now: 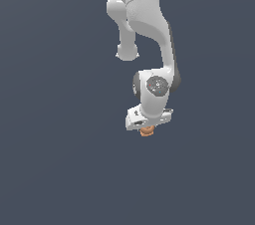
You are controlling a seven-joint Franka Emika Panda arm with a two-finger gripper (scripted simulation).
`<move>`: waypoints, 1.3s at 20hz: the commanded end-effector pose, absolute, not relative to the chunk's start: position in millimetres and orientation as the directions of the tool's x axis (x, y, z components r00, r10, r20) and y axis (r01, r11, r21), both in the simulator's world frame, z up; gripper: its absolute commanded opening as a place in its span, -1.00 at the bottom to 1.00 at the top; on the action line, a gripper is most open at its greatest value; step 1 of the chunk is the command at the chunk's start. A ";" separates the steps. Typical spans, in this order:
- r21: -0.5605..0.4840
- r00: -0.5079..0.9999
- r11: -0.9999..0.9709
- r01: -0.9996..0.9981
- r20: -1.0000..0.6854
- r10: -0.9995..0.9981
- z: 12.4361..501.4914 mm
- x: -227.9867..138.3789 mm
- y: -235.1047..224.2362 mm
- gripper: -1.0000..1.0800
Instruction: Pick up the object and move it to a goal position.
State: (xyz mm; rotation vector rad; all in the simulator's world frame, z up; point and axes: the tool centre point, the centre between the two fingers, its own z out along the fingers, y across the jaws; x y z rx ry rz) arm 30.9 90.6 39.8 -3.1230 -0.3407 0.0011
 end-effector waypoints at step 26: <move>0.000 0.976 -0.976 0.216 0.000 0.216 54.1 32.4 -29.1 -1.00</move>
